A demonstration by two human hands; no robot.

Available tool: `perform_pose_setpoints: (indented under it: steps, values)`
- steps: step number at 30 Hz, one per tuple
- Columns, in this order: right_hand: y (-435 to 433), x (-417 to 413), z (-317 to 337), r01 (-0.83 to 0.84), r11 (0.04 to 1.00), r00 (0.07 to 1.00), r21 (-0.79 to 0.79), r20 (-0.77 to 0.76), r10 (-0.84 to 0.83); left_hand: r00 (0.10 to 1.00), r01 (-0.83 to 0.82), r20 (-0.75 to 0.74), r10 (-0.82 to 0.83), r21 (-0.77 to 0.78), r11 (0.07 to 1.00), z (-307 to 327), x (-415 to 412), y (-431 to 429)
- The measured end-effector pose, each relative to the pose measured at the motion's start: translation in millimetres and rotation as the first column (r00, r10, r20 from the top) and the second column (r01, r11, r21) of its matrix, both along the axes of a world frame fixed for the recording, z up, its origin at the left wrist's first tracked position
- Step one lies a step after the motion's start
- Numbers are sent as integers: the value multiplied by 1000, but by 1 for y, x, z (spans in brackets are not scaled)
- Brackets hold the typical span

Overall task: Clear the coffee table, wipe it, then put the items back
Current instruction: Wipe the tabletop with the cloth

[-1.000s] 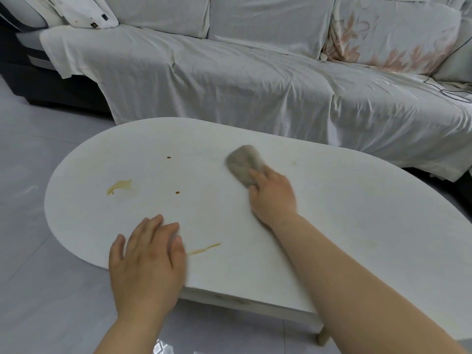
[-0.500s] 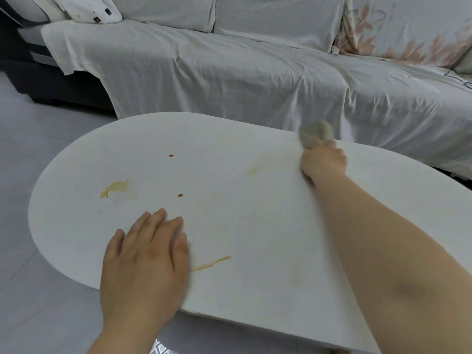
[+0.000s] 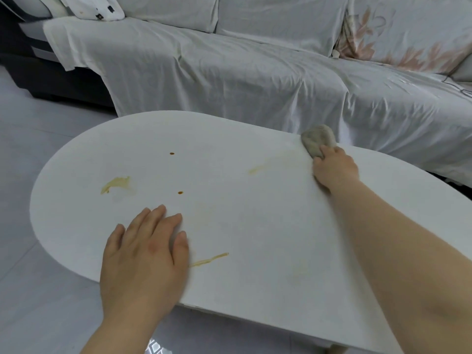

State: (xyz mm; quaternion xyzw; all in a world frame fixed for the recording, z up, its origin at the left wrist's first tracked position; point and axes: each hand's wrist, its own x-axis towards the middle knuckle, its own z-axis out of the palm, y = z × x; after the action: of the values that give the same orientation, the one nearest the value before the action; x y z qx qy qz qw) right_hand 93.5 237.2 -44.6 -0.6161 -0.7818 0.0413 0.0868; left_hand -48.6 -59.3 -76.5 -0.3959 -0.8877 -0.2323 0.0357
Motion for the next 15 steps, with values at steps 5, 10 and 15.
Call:
perform_pose_setpoints:
  steps: [5,10,15]
  values:
    - [-64,-55,-8,-371,926,925,71,-66,375,1000,-8,5,8,5,1000,2,2,0]
    - [-88,-47,-9,-572,820,816,19,-90,571,1000,-3,17,3,0,1000,4,2,-1]
    - [-58,-2,0,-285,958,958,-37,-36,284,1000,-6,24,6,-15,1000,3,1,-1]
